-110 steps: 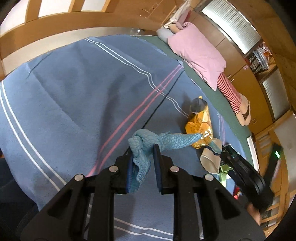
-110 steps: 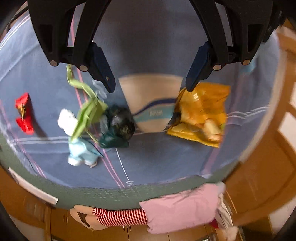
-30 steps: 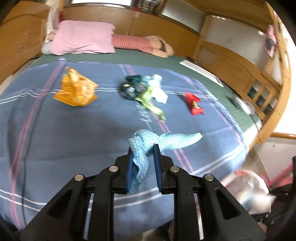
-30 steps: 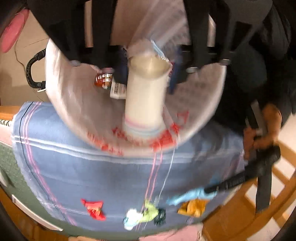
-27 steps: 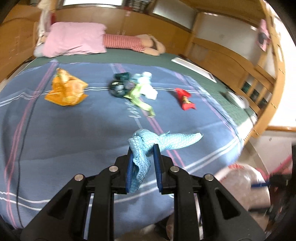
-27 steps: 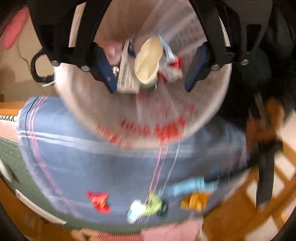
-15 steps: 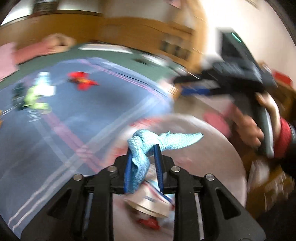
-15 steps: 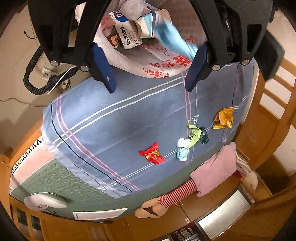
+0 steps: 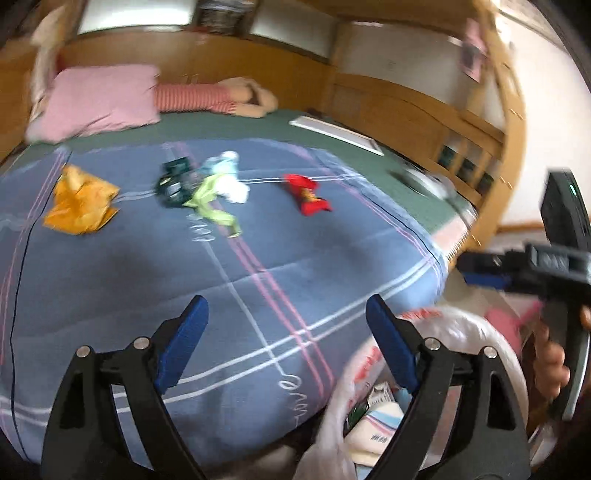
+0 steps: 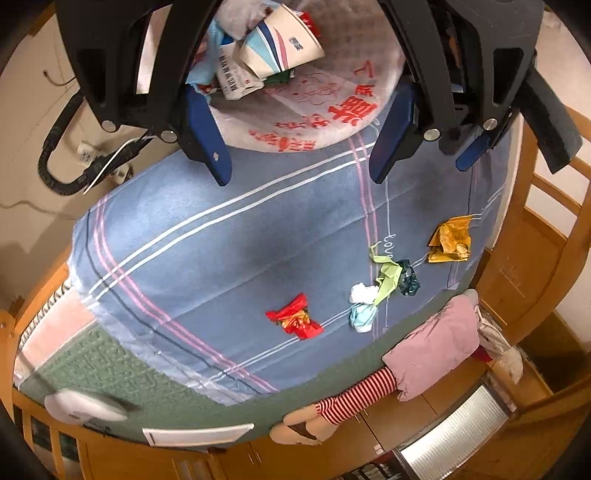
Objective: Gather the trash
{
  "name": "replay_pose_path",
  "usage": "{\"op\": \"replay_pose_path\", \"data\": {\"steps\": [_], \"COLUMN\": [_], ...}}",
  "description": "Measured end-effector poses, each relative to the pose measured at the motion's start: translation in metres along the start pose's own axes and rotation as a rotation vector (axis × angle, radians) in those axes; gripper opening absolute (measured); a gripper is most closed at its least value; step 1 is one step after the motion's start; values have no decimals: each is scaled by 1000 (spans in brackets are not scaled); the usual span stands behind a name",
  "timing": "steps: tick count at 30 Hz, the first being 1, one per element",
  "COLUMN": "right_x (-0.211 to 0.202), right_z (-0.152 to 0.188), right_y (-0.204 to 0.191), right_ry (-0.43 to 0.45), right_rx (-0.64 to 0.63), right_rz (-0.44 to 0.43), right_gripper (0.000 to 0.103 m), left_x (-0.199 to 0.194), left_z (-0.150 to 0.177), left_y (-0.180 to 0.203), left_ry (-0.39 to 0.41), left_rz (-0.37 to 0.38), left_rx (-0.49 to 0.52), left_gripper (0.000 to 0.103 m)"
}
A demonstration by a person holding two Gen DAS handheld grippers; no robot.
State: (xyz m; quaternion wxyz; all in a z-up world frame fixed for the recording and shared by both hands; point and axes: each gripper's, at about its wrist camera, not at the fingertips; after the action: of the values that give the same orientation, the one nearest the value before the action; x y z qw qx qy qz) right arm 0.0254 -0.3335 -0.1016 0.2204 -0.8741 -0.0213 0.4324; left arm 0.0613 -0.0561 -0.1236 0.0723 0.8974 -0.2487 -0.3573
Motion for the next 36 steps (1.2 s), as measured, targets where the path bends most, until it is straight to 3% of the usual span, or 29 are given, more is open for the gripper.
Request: {"op": "replay_pose_path", "data": {"steps": [5,10,18,22,24,27,31,36], "right_x": [12,17,24,27,30,38,58,102], "right_z": [7,11,13,14,14,9,-6,-25], "right_y": [-14,-26,-35,-37,-39,-44,-62,-93], "right_ry": [-24,-32,-42,-48,-52,-52,-49,-85], "right_rx": [-86,-87,-111,-118,-118,-117,-156,-188], "right_rz": [40,3,18,20,23,59,95,91], "right_gripper": [76,76,76,76,76,76,76,76], "left_x": [-6,-3,-9,-7,-6,-10,-21,-48], "left_z": [-1,-3,-8,-10,-11,-17,-48,-85], "left_y": [-10,-11,-32,-44,-49,-55,-85,-131], "left_ry": [20,44,62,49,50,75,77,171], "left_rz": [-57,-105,-195,-171,-199,-323,-515,-792], "left_rx": [-12,-18,-121,-189,-207,-198,-223,-150], "left_gripper": [87,87,87,87,87,88,88,93]}}
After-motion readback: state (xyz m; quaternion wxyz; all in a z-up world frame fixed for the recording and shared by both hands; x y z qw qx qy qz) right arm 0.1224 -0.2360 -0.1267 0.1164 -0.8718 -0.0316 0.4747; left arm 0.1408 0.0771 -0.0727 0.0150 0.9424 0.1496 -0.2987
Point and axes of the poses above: each gripper's, at about its wrist camera, not at the fingertips, and x roughly the way its jaws point, y to its right, z to its underside, and after that the axes turned 4 degrees about -x, right-handed
